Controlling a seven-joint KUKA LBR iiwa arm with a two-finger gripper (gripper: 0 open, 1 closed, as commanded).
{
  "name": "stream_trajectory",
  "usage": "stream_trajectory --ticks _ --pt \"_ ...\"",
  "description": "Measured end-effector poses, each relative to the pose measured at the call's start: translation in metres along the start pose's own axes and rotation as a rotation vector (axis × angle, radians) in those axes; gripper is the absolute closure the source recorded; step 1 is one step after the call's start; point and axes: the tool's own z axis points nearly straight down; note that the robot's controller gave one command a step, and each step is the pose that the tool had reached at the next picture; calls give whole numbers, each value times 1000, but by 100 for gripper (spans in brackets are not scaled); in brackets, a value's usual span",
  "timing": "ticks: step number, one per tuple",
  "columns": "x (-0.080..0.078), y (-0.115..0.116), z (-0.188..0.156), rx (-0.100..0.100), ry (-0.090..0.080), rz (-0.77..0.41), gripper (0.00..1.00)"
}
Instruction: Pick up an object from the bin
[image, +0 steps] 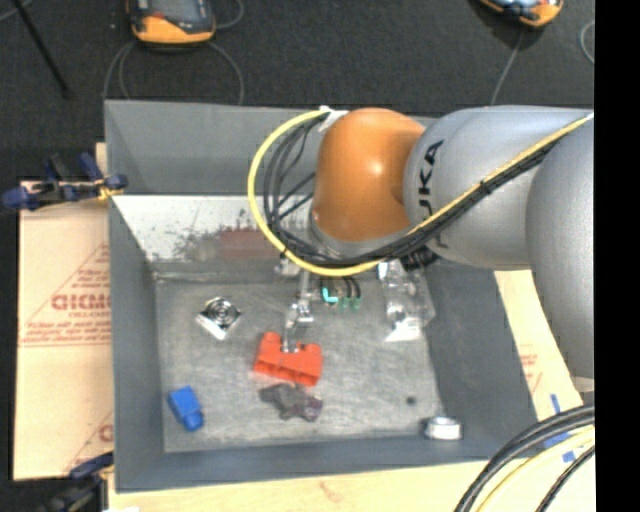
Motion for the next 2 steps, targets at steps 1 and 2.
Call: stream_trajectory --ticks 1,2 --pt "53 -29 91 2 -2 -450 0" --pt "51 -27 89 0 -7 -446 100"
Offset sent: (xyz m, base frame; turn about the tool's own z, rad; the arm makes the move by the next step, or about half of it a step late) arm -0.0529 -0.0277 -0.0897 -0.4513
